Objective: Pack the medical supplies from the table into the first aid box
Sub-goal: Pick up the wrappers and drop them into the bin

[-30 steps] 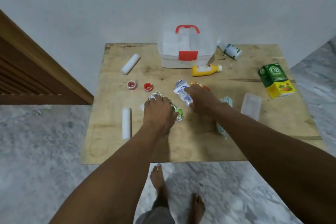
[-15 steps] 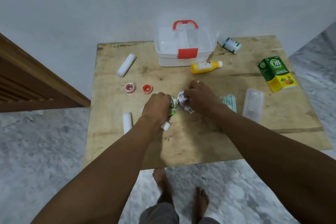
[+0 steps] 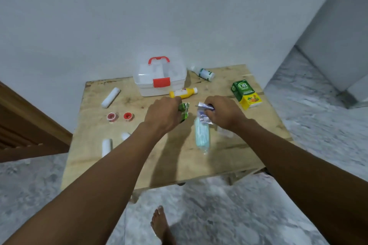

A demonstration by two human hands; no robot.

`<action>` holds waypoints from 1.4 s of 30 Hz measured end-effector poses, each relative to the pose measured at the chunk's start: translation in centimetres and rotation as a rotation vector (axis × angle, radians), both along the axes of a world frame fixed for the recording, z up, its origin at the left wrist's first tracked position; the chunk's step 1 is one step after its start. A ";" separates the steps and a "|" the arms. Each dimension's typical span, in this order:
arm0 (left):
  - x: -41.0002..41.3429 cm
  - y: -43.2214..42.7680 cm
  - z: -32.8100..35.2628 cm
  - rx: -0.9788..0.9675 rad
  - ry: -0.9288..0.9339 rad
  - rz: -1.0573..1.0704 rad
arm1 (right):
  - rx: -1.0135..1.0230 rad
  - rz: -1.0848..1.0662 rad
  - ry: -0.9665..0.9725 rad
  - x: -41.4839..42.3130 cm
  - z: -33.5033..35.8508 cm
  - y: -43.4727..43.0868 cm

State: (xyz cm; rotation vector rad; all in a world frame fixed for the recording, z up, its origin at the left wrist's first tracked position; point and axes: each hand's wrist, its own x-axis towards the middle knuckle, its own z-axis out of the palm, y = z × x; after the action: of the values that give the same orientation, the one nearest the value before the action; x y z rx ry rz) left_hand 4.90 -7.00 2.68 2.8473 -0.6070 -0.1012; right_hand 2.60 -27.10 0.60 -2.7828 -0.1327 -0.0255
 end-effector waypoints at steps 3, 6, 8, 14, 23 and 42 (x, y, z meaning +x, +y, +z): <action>-3.5 -6.7 1.2 -0.011 0.001 -0.066 | -0.006 -0.097 0.017 -4.9 1.5 -6.7; -7.5 -14.1 1.6 0.017 0.016 -0.150 | -0.013 -0.203 0.033 -10.6 1.9 -14.0; -9.9 -18.9 1.5 0.038 0.043 -0.189 | -0.009 -0.261 0.055 -13.9 1.9 -18.6; -13.1 -30.8 0.6 0.045 0.049 -0.323 | 0.001 -0.383 0.098 -19.7 1.4 -29.7; -8.7 -44.9 -5.0 0.074 0.091 -0.379 | -0.008 -0.403 0.125 -15.6 -1.6 -42.1; -1.3 -57.2 -31.1 0.191 0.514 0.094 | 0.025 -0.030 0.521 -1.3 -29.8 -53.6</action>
State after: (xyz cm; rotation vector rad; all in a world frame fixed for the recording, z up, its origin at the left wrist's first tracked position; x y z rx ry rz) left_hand 3.62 -64.25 -28.42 2.8406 -0.3659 -0.8827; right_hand 1.33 -80.72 -29.20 -2.6641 0.0417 0.6766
